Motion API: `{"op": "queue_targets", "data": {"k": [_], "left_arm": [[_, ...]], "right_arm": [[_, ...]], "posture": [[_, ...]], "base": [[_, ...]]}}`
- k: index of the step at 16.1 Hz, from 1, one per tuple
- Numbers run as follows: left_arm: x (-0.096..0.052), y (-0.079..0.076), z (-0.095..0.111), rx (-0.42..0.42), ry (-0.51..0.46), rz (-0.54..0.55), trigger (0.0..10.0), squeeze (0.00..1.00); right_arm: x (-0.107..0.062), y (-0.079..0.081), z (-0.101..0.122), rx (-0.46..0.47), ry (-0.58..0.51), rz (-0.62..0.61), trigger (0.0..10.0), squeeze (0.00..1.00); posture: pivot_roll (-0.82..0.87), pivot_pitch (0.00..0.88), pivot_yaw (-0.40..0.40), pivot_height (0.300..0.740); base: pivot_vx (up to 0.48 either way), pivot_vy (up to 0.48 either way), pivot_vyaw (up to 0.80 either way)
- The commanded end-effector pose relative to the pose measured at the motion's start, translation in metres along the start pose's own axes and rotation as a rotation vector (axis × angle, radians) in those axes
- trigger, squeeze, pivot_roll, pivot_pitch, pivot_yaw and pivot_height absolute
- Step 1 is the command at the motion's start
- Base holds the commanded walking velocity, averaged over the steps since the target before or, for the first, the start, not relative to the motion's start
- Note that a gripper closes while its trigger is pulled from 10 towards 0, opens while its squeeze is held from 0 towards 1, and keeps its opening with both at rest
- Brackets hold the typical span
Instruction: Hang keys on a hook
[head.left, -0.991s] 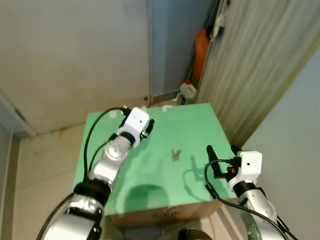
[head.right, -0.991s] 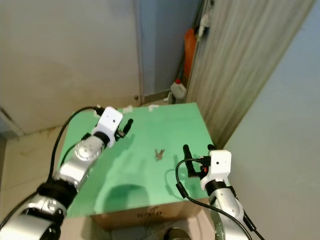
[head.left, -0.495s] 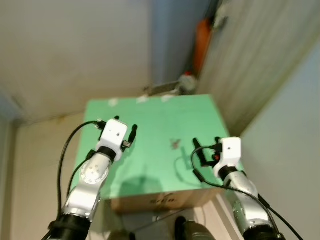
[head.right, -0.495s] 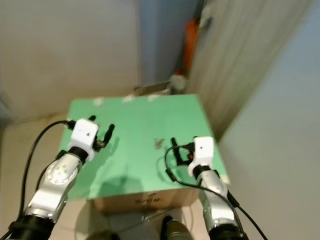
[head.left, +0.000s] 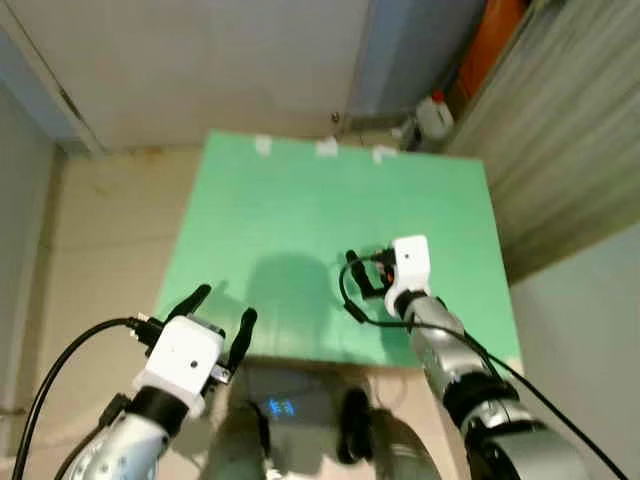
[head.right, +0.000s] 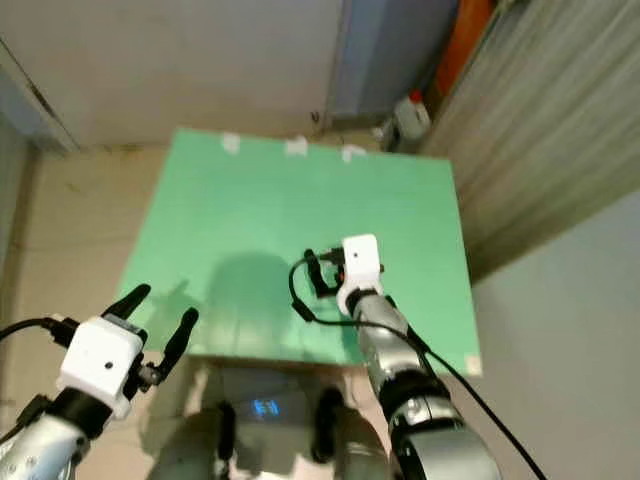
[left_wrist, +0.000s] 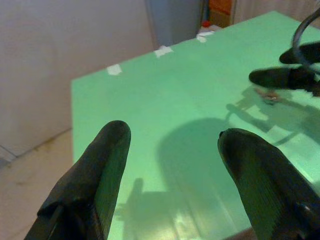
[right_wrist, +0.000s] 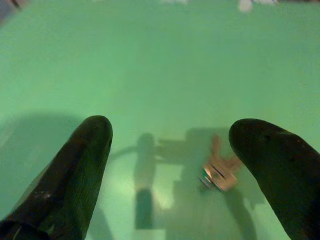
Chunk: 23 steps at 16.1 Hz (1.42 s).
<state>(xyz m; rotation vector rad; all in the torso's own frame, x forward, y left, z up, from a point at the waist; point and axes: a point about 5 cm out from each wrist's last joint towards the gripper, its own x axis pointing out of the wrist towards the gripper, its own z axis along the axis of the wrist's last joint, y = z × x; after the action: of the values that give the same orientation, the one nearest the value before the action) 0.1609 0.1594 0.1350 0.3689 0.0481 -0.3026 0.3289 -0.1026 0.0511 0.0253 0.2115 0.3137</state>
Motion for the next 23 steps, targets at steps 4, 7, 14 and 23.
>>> {"op": "queue_targets", "data": {"k": [4, 7, 14, 23], "left_arm": [[-0.013, -0.012, 0.011, -0.055, 0.033, 0.027, 10.0, 0.00], [-0.010, -0.023, 0.012, -0.090, 0.032, 0.006, 10.0, 0.00], [-0.036, -0.038, -0.050, 0.108, 0.166, 0.062, 10.0, 0.00], [-0.025, -0.068, -0.052, 0.139, 0.034, 0.004, 10.0, 0.00]], "right_arm": [[-0.002, -0.004, -0.011, -0.098, 0.061, -0.004, 10.0, 0.00], [-0.003, -0.003, -0.016, -0.092, 0.089, -0.005, 10.0, 0.00], [0.007, 0.004, -0.002, -0.111, 0.074, 0.029, 10.0, 0.00], [0.017, 0.008, 0.017, -0.179, 0.028, 0.054, 10.0, 0.00]], "posture": [[0.42, 0.433, -0.148, 0.740], [0.41, 0.438, -0.164, 0.740], [0.37, 0.454, -0.243, 0.740], [0.33, 0.515, -0.294, 0.740]], "base": [[0.000, 0.000, 0.00], [0.000, 0.000, 0.00], [0.000, 0.000, 0.00], [0.000, 0.000, 0.00]]}}
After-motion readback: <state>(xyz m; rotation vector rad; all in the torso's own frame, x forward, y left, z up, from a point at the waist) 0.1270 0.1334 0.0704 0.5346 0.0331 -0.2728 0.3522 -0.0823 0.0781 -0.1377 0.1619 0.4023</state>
